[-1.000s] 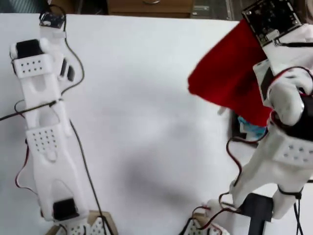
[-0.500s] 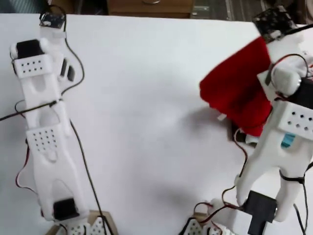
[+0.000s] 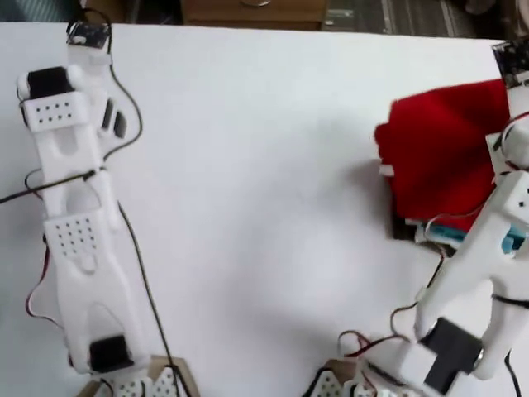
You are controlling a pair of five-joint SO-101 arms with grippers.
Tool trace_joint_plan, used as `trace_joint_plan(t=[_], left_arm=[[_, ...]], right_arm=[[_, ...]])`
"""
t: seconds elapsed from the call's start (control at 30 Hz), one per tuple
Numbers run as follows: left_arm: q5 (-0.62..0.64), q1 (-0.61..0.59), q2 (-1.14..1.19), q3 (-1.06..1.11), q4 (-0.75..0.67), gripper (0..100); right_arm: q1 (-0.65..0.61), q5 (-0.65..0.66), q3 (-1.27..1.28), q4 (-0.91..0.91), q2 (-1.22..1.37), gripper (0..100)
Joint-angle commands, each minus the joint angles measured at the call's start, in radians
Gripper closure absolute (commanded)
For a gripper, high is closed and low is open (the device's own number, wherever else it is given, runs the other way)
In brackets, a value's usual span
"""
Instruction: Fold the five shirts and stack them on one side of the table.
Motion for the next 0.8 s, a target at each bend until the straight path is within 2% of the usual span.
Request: trace_joint_plan(t=[0.0,0.33,0.6,0.67,0.77], left_arm=[[0.008,0.003,-0.009,-0.035,0.015,79],[0.008,0.006,-0.009,-0.033,0.015,79],[0.008,0.006,-0.009,-0.033,0.015,79],[0.008,0.006,-0.009,-0.033,0.015,79],[0.008,0.006,-0.009,-0.033,0.015,79]], right_arm=[[0.045,0.003,-0.008,-0.068,0.076,98.0],[0.09,0.003,-0.008,-0.269,0.289,97.8],[0.091,0.003,-0.008,-0.312,0.329,97.6],[0.09,0.003,-0.008,-0.312,0.334,94.6],[0.09,0.003,-0.008,-0.312,0.343,83.7]])
